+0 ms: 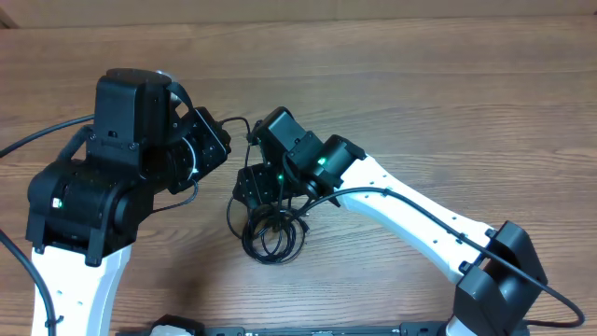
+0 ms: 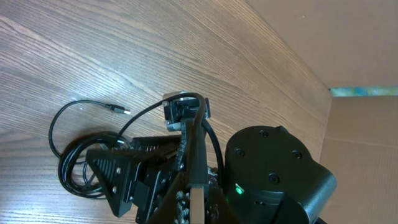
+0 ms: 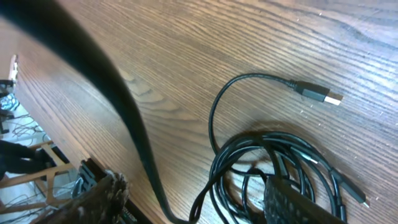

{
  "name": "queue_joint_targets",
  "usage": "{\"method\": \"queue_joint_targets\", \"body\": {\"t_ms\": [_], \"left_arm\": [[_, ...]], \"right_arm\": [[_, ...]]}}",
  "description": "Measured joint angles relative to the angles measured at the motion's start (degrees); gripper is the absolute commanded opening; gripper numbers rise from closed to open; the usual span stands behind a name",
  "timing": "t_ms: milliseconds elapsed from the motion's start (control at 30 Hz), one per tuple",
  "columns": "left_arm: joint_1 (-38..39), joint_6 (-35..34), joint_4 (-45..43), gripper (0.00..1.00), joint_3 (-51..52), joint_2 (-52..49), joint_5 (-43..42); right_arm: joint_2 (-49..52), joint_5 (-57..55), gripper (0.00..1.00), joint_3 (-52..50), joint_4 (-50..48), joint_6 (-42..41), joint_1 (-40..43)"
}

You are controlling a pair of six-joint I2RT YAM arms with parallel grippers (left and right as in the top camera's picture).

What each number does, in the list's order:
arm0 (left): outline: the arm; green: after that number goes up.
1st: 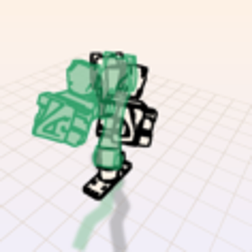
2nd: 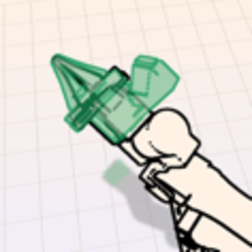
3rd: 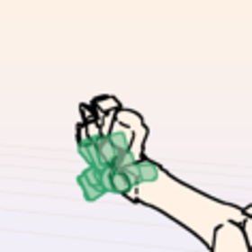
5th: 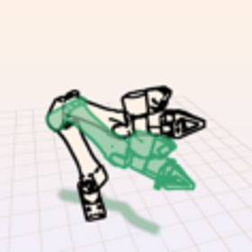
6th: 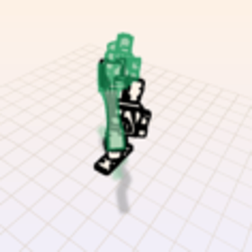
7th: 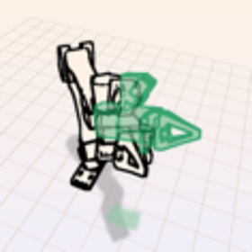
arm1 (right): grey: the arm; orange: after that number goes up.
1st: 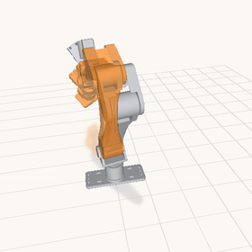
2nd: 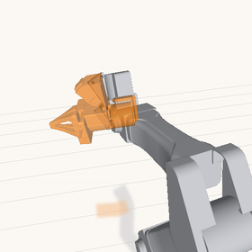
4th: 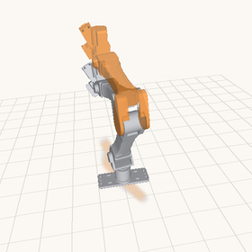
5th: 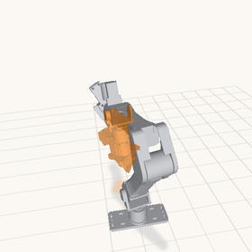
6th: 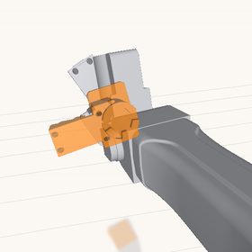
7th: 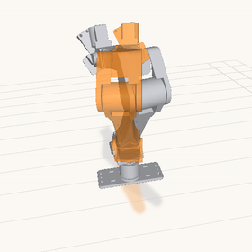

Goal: Untangle cables

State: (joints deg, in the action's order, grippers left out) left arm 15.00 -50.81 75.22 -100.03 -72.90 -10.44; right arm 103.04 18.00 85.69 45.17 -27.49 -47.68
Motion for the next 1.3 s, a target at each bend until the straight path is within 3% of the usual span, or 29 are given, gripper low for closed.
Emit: {"method": "queue_joint_targets", "body": {"t_ms": [200,467,633,967,1100,1167,1200,1300], "left_arm": [[-0.68,-2.32,0.00,0.04,0.02,0.00,-0.63],[-9.05,-3.74,1.88,0.04,0.00,0.00,-6.40],[-12.68,-3.74,3.50,0.04,0.00,0.00,-11.28],[-13.18,-3.76,4.50,0.04,0.00,0.00,-14.27],[-13.18,-3.76,4.52,0.04,0.00,0.00,-14.25],[-13.18,-3.76,4.52,0.04,0.00,0.00,-14.23],[-13.18,-3.74,4.50,0.04,0.00,0.00,-14.21],[-13.18,-3.76,4.66,0.04,0.00,0.00,-13.03]], "right_arm": [[0.00,-0.90,0.69,0.00,-0.11,-0.92,-0.04],[0.00,-2.38,0.69,0.00,-0.70,-4.76,-0.04],[0.00,-2.78,0.55,0.00,-1.68,-6.21,-0.04],[0.00,-6.97,0.51,0.00,-0.07,-10.43,-0.04],[0.00,-7.78,0.33,0.00,0.15,-10.93,-0.04],[0.04,-8.00,0.10,0.00,0.42,-11.65,-0.04],[0.09,-7.98,0.04,0.00,0.52,-11.34,-0.07],[0.26,-8.04,0.04,0.00,0.96,-11.74,-0.04]]}}
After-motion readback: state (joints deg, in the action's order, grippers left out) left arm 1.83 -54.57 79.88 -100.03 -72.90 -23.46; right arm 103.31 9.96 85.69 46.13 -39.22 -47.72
